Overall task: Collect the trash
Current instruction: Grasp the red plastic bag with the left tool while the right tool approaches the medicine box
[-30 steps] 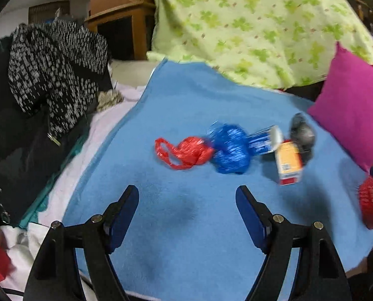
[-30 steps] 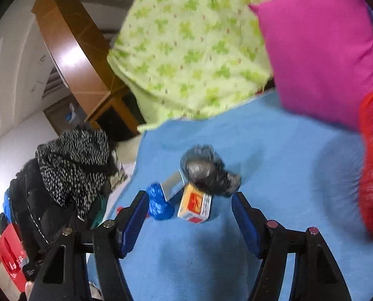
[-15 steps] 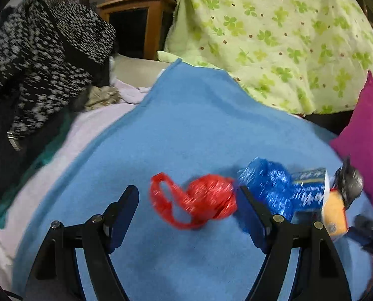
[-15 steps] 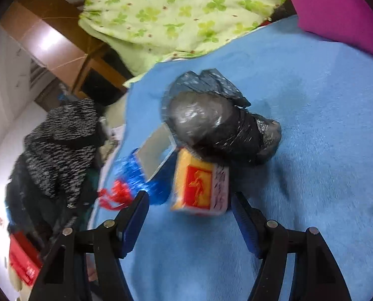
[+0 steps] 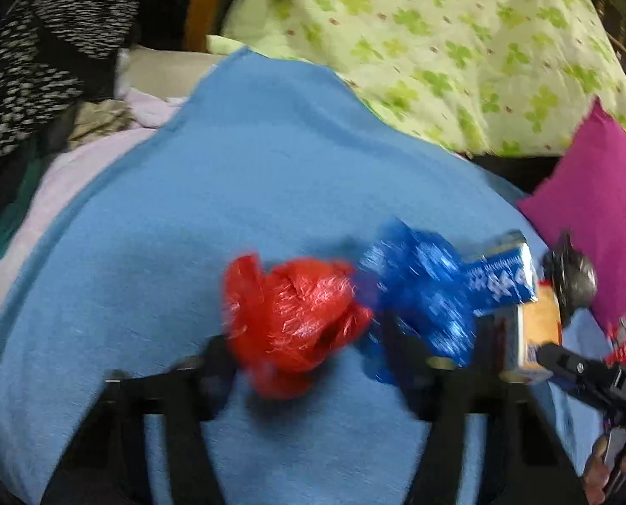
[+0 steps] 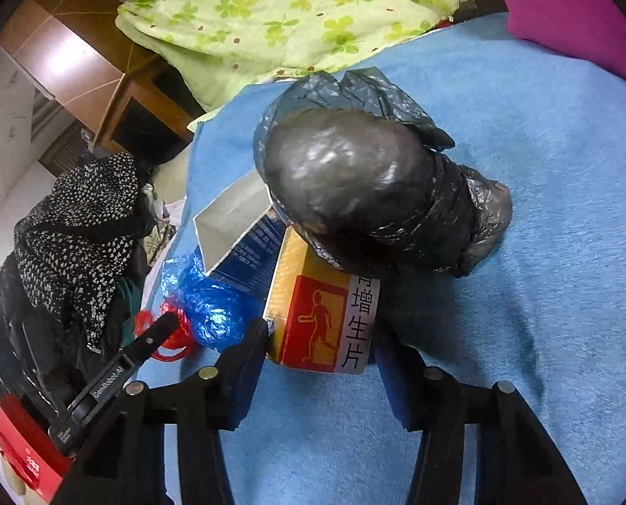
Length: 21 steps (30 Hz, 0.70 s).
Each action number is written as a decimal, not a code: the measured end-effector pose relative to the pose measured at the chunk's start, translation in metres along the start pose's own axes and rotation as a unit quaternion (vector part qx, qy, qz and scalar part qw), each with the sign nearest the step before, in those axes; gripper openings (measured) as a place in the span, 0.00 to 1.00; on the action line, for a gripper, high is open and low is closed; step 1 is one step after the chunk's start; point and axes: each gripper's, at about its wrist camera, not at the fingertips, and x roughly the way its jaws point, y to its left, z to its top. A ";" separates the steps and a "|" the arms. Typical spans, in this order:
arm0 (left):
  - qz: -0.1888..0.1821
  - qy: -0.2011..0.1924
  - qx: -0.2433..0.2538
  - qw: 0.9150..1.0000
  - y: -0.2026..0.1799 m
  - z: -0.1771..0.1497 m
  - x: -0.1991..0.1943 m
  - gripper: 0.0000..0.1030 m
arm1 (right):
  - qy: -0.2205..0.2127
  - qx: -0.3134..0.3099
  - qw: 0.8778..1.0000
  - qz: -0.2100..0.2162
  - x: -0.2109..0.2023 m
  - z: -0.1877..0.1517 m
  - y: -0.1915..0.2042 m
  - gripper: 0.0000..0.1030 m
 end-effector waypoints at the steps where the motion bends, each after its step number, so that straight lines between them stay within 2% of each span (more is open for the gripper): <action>1: -0.003 0.008 0.006 1.000 -0.004 -0.003 0.002 0.24 | 0.000 -0.003 1.000 0.000 -0.003 -0.002 0.001 0.52; 3: -0.007 0.027 0.010 1.000 -0.009 -0.009 0.004 0.12 | 0.003 -0.010 1.000 -0.001 -0.010 -0.006 0.002 0.52; 4: -0.013 0.034 0.008 0.999 -0.011 -0.012 0.002 0.11 | 0.006 -0.015 1.000 0.002 -0.015 -0.008 0.002 0.52; 9: -0.065 0.046 -0.009 0.997 -0.027 -0.030 -0.024 0.10 | 0.018 -0.038 0.999 0.006 -0.045 -0.027 -0.001 0.52; 13: -0.078 0.053 0.014 0.995 -0.045 -0.054 -0.052 0.10 | 0.007 -0.048 0.999 -0.005 -0.078 -0.039 -0.007 0.52; 19: -0.125 0.073 0.025 0.989 -0.065 -0.102 -0.080 0.10 | -0.033 -0.072 0.996 -0.050 -0.131 -0.060 -0.021 0.52; 21: -0.135 0.081 0.036 0.987 -0.073 -0.114 -0.086 0.10 | -0.032 -0.081 0.994 -0.066 -0.138 -0.066 -0.027 0.52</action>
